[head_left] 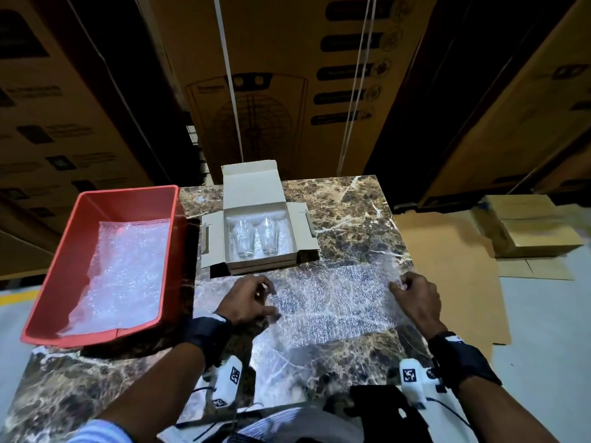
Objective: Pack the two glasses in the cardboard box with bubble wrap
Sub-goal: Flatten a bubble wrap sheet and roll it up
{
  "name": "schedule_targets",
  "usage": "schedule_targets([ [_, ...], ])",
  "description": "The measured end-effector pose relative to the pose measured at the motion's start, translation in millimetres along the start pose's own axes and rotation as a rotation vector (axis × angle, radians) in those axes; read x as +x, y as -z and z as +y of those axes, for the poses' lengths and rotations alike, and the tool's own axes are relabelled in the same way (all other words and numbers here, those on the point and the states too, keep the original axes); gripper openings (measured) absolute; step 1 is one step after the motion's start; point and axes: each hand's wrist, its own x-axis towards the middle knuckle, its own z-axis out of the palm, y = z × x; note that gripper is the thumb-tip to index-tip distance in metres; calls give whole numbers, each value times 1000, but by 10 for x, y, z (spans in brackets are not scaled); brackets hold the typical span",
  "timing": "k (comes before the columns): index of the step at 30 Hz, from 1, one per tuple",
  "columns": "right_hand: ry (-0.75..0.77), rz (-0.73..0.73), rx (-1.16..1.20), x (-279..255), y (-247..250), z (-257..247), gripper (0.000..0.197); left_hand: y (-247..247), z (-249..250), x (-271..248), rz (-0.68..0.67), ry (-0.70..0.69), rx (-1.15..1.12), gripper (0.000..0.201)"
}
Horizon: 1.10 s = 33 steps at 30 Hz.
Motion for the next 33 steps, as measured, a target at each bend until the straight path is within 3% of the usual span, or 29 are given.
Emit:
schedule_targets([
  [4,103,-13,-3,-68,-20,-155,22,-150,44,20,-112,-57,309,81],
  [6,191,-72,62,-142,-49,-274,10,-198,-3,3,-108,-48,430,93],
  [9,278,-140,138,-234,-147,-431,10,-234,-137,-50,-72,-45,540,103],
  [11,312,-198,172,-304,-221,-545,18,-225,-227,-82,-47,-47,555,107],
  [18,441,-394,235,-599,-511,-921,10,-224,-334,-140,-40,-92,599,113],
  [25,482,-430,189,-849,-856,-1205,11,-218,-365,-165,-39,-116,558,116],
  [30,455,-465,105,-975,-1132,-1375,12,-208,-395,-158,-42,-153,566,113],
  [33,394,-531,101,-1015,-1280,-1395,24,-213,-420,-163,-34,-160,558,112],
])
